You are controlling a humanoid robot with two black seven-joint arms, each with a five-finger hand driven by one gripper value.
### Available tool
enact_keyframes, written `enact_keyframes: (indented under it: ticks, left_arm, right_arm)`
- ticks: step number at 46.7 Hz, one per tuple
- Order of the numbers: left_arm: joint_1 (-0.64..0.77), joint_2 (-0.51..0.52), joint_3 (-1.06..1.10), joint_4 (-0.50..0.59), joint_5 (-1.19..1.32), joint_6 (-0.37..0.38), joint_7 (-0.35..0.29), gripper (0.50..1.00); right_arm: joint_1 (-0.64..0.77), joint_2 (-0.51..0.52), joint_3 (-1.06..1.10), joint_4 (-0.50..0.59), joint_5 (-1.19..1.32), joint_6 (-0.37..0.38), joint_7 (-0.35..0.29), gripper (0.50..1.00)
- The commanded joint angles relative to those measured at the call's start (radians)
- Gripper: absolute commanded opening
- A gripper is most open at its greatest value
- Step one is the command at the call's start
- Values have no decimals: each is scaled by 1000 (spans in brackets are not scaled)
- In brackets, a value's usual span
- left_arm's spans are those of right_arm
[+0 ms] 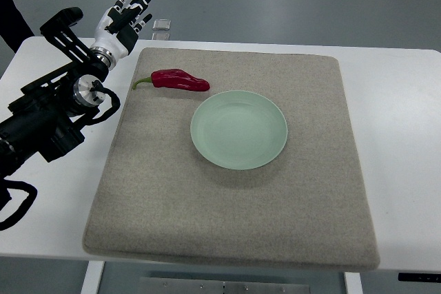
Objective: Place red pepper on plate with left hand
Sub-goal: 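Raise the left hand and swing it toward the red pepper, then lower the left hand over the red pepper, fingers open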
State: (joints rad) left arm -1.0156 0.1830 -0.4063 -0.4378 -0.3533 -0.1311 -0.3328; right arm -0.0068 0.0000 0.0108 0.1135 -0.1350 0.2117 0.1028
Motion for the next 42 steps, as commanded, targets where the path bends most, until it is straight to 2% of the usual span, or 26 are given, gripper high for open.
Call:
enact_keyframes:
  ticks: [1, 9, 19, 35, 42]
  left_arm:
    - [0, 1, 7, -1, 0, 1, 18, 962]
    - [3, 1, 21, -1, 59, -1, 29, 962]
    - [2, 7, 21, -4, 313, -16, 35, 962]
    - [-17, 61, 32, -75, 657, -24, 37, 964]
    - [-26, 110, 73, -93, 766, -106, 57, 962]
  right_arm:
    - [1, 0, 0, 0, 0, 0, 0, 928]
    - [1, 0, 0, 0, 0, 0, 0, 928]
    - [1, 0, 0, 0, 0, 0, 0, 928]
    - [-1, 0, 0, 0, 0, 0, 0, 928]
    - [1, 0, 0, -2, 0, 0, 0, 928]
